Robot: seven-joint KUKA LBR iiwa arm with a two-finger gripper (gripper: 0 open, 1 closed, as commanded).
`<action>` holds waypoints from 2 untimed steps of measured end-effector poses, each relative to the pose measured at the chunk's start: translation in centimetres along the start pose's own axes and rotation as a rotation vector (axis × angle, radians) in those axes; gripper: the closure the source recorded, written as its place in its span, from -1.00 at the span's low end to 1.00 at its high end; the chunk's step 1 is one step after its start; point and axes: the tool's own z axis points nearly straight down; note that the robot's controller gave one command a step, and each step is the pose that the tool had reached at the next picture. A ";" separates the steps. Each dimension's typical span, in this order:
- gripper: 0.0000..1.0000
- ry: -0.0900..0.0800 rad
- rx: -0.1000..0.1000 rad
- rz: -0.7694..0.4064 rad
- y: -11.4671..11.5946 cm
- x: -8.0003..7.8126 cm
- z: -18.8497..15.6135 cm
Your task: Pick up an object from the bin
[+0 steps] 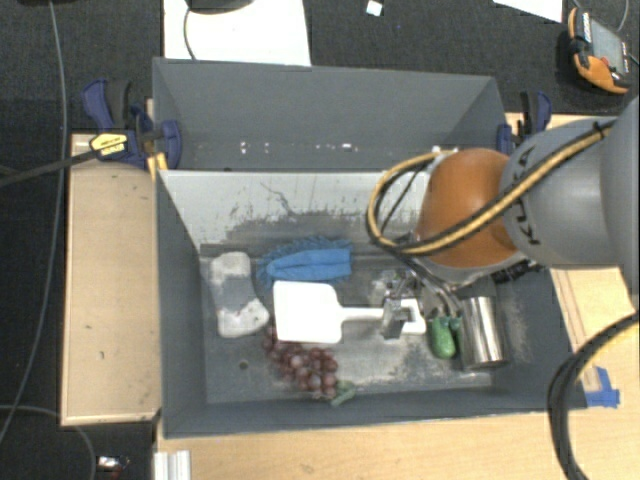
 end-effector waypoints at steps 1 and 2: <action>1.00 0.009 0.000 0.000 0.0 0.2 -3.1; 1.00 0.001 0.000 -0.001 0.0 0.0 -8.2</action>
Offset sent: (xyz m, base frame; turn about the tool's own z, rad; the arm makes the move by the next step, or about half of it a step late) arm -0.0018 0.0001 0.0344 -0.0002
